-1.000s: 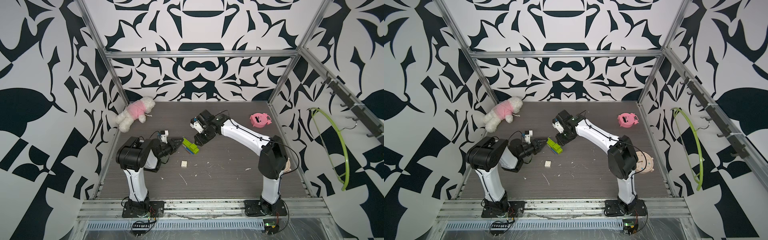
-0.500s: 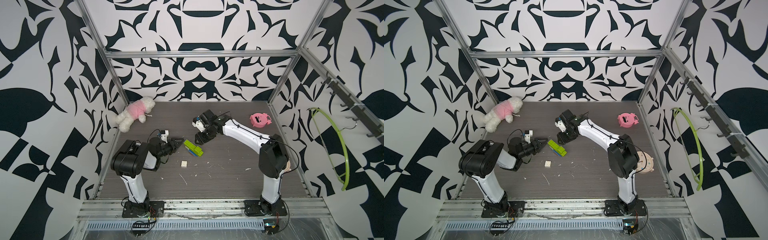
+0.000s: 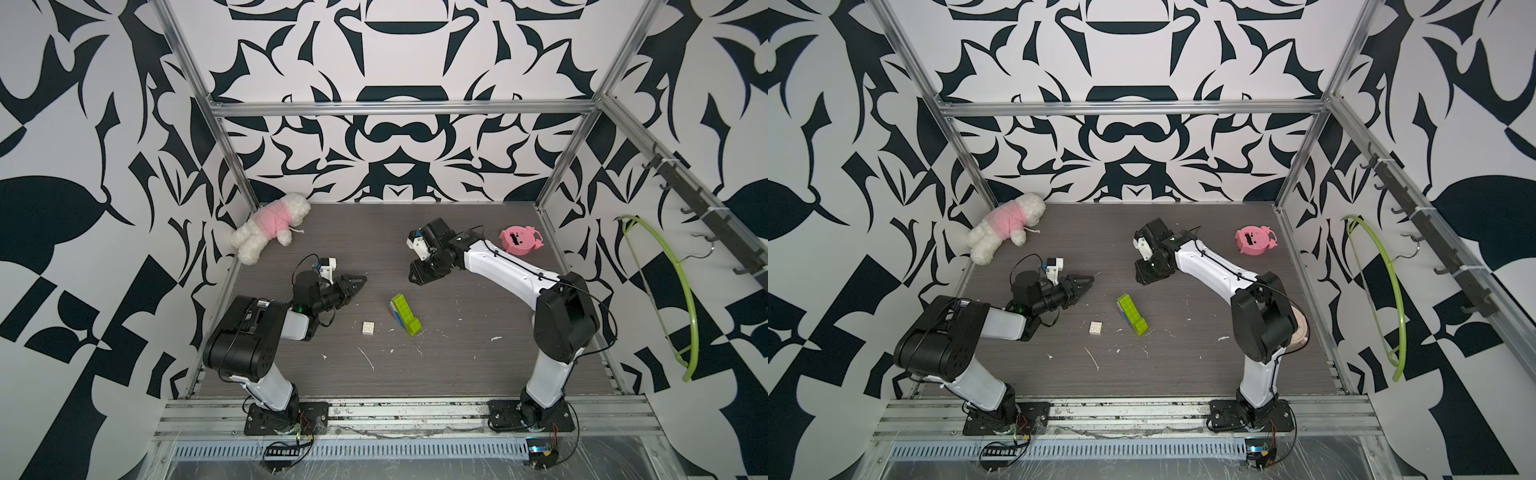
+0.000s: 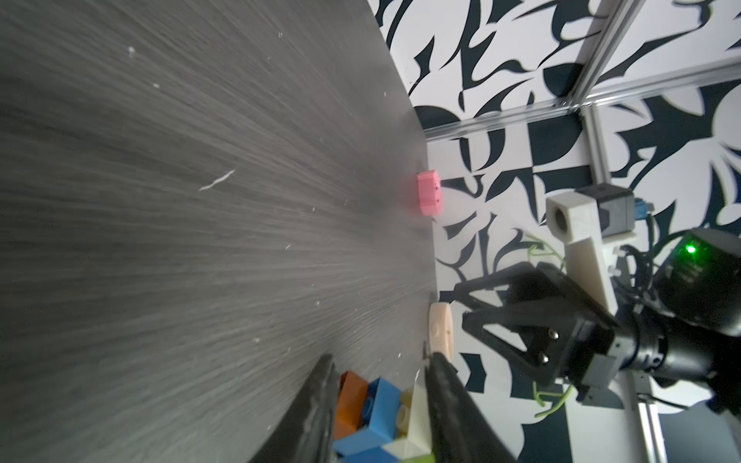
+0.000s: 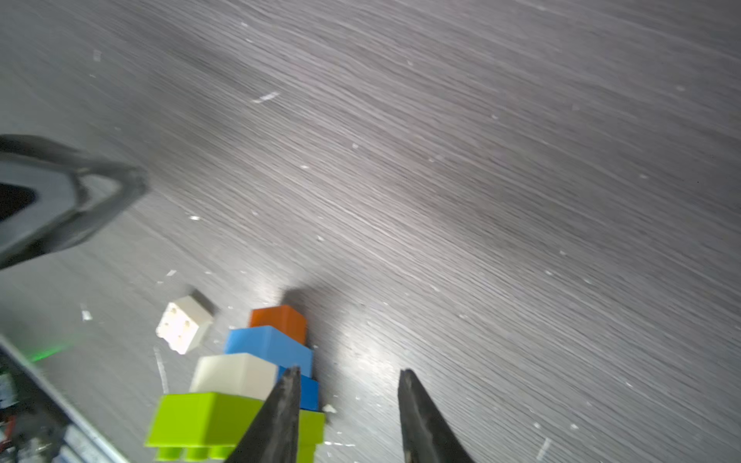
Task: Assemble a heart with lego
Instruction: Assemble the lego brick with the lego brick, then adjust the lego brick at the center of the board.
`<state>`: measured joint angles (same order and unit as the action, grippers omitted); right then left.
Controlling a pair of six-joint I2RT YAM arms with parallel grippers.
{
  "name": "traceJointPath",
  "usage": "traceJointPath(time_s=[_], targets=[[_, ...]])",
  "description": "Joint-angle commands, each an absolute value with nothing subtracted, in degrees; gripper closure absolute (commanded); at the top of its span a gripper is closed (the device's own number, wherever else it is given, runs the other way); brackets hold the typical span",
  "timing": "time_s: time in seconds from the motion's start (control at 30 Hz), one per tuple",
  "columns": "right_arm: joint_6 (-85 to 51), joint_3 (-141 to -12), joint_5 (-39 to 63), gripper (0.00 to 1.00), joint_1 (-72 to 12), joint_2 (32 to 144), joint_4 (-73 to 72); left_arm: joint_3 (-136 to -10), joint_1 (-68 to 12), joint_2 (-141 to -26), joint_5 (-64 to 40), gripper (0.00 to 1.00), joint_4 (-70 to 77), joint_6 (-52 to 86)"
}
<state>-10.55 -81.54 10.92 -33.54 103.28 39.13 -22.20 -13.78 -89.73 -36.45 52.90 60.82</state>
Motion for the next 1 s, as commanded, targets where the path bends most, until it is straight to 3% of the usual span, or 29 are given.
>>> traceJointPath(time_s=[0.0, 0.13, 0.2, 0.47, 0.73, 0.97], targets=[[-9.9, -77.7, 7.6, 0.61, -33.8, 102.2, 41.1, -22.4, -17.1, -81.1, -37.3, 0.65, 33.6, 53.4], [-11.3, -70.8, 9.2, 0.64, -33.8, 100.3, 39.3, -28.1, -24.4, -70.7, -28.8, 0.66, 7.8, 42.8], [-13.2, -65.9, 11.8, 0.64, -34.3, 97.6, 36.3, -29.4, -25.0, -69.3, -27.5, 0.67, 3.5, 41.8], [-27.5, -50.8, 14.5, 0.64, -40.8, 89.2, 18.9, -34.5, -28.7, -82.4, -30.6, 0.71, 10.7, 44.5], [-33.8, -51.0, 16.3, 0.63, -47.6, 93.6, 8.0, -43.8, -31.3, -90.6, -30.4, 0.69, 12.8, 43.5], [-29.3, -51.3, 12.9, 0.61, -45.8, 85.4, 18.8, -49.7, -31.2, -94.6, -32.1, 0.67, 10.1, 41.4]])
